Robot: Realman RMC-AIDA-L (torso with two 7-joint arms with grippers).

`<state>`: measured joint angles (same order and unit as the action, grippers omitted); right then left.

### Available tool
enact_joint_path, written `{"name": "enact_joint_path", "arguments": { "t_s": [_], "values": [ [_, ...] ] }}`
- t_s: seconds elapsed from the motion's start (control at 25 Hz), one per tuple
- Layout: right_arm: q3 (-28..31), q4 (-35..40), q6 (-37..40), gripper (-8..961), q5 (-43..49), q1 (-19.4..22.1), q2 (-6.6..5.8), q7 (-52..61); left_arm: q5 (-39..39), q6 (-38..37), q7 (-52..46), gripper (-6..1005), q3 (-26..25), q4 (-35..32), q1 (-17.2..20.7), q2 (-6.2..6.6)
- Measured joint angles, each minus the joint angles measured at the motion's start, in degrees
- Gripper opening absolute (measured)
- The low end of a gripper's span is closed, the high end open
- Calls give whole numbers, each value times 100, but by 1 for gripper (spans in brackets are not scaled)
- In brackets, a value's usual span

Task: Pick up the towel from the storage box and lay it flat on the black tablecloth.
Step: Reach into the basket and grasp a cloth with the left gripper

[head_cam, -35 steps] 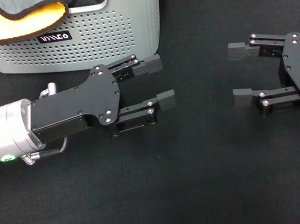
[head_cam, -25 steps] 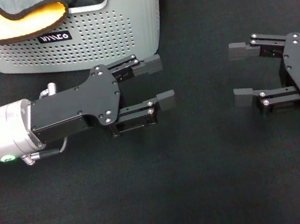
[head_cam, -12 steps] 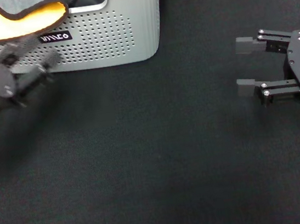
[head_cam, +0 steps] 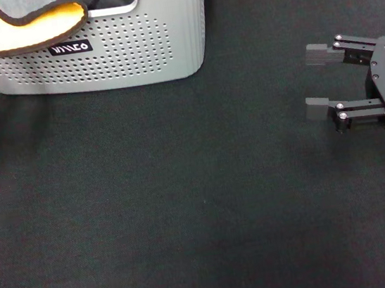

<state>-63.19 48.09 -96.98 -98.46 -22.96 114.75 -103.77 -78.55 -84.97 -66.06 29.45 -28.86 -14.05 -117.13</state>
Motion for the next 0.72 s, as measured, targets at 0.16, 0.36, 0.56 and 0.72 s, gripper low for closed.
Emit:
{"name": "enact_joint_path", "arguments": {
  "t_s": [0.16,0.36,0.56,0.72],
  "values": [
    [6,-2,1,836,-1,-5,-6,-2,23,351,-59,705,-34,23,-32,10],
    [8,0,8,834,-10,-54,-6,-2,-67,690,83,691,10,92,-289,-73],
    [9,3,14,833,-12,-36,-1,16,-120,708,110,678,8,270,-508,-54],
    [8,4,14,833,-14,-11,10,20,-188,717,111,668,9,317,-555,-37]
  ]
}}
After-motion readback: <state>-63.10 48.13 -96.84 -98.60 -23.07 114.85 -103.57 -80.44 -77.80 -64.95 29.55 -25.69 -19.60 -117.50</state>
